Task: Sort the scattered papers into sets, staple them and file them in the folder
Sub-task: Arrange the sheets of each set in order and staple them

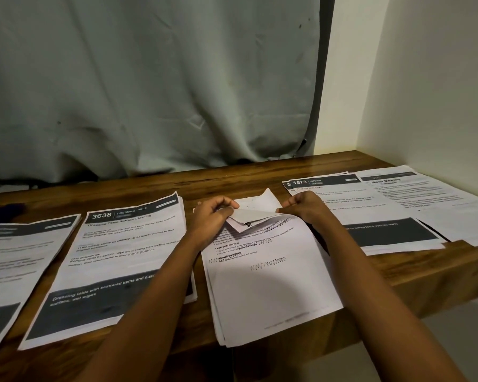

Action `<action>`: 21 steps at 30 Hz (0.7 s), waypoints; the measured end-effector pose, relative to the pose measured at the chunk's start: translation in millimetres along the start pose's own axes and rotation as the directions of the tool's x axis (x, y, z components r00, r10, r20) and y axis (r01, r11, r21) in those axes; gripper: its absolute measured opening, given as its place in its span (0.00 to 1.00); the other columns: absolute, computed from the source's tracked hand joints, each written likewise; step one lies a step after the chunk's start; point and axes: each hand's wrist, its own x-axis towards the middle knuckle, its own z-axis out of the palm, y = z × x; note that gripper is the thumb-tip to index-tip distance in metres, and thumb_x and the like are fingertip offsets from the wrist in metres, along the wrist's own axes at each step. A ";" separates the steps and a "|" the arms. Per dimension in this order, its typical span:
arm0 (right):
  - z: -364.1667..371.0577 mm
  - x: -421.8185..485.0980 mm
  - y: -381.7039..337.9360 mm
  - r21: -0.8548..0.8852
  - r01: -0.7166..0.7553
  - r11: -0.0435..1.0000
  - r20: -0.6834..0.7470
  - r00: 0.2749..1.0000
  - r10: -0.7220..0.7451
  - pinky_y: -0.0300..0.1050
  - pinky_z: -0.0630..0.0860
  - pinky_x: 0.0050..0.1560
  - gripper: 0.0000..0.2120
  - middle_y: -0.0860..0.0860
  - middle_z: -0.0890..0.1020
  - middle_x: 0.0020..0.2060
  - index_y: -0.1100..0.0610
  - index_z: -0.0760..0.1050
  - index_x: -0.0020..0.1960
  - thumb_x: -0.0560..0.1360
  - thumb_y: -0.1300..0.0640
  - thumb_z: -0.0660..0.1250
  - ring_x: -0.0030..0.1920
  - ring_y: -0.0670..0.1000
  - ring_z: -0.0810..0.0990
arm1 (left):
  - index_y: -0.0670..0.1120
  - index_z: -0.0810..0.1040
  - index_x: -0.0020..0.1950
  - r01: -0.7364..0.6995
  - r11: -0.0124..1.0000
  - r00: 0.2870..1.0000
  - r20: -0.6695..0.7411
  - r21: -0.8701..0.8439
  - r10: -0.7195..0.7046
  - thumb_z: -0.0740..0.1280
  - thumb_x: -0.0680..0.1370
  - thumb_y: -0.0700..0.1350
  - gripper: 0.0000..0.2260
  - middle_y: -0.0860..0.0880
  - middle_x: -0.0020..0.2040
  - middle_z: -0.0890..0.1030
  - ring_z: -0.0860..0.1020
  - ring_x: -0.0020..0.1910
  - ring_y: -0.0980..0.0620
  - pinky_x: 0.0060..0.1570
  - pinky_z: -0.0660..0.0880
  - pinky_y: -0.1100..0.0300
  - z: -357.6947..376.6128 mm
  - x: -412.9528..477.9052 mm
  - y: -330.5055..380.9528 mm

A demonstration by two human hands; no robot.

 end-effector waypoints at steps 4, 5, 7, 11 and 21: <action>-0.5 1.5 2.1 0.007 -0.004 1.000 -0.020 1.000 0.004 0.42 0.73 0.37 0.12 0.55 0.84 0.41 0.61 0.78 0.45 0.69 0.53 0.76 0.42 0.53 0.82 | 0.51 0.82 0.49 0.001 1.000 1.000 -0.001 -0.012 -0.001 0.63 0.80 0.43 0.08 0.50 0.53 0.81 0.80 0.52 0.51 0.50 0.78 0.54 0.4 -1.4 1.3; -0.5 1.0 2.2 0.036 0.011 0.999 -0.029 1.000 -0.010 0.42 0.74 0.39 0.12 0.55 0.84 0.42 0.61 0.79 0.46 0.70 0.53 0.75 0.42 0.54 0.82 | 0.51 0.82 0.49 -0.002 1.000 1.000 -0.012 -0.008 0.002 0.63 0.80 0.43 0.08 0.50 0.53 0.81 0.79 0.53 0.52 0.52 0.78 0.53 0.6 -1.8 2.4; -1.2 -1.5 1.5 0.124 0.061 0.990 -0.052 0.997 -0.055 0.45 0.76 0.43 0.10 0.57 0.84 0.42 0.61 0.79 0.46 0.72 0.54 0.73 0.43 0.56 0.83 | 0.52 0.81 0.49 -0.013 1.000 1.000 -0.027 0.005 0.013 0.62 0.81 0.45 0.09 0.52 0.54 0.81 0.77 0.55 0.52 0.54 0.75 0.55 0.9 -2.1 3.4; -1.7 -1.9 -0.3 0.240 0.119 0.963 -0.118 0.989 -0.093 0.49 0.77 0.49 0.08 0.55 0.83 0.51 0.57 0.78 0.43 0.73 0.52 0.72 0.49 0.58 0.82 | 0.54 0.81 0.49 -0.011 0.999 0.999 -0.032 0.035 0.012 0.60 0.81 0.52 0.10 0.51 0.58 0.79 0.75 0.59 0.50 0.57 0.76 0.51 -0.1 -0.9 1.7; -4.0 -7.3 -15.8 0.260 0.389 0.884 -0.464 0.853 -0.239 0.40 0.72 0.42 0.06 0.50 0.79 0.40 0.59 0.75 0.46 0.77 0.57 0.67 0.42 0.47 0.76 | 0.56 0.77 0.62 0.071 0.989 0.994 -0.087 0.129 -0.060 0.54 0.80 0.62 0.19 0.46 0.70 0.72 0.53 0.76 0.38 0.74 0.50 0.41 1.9 -10.6 17.8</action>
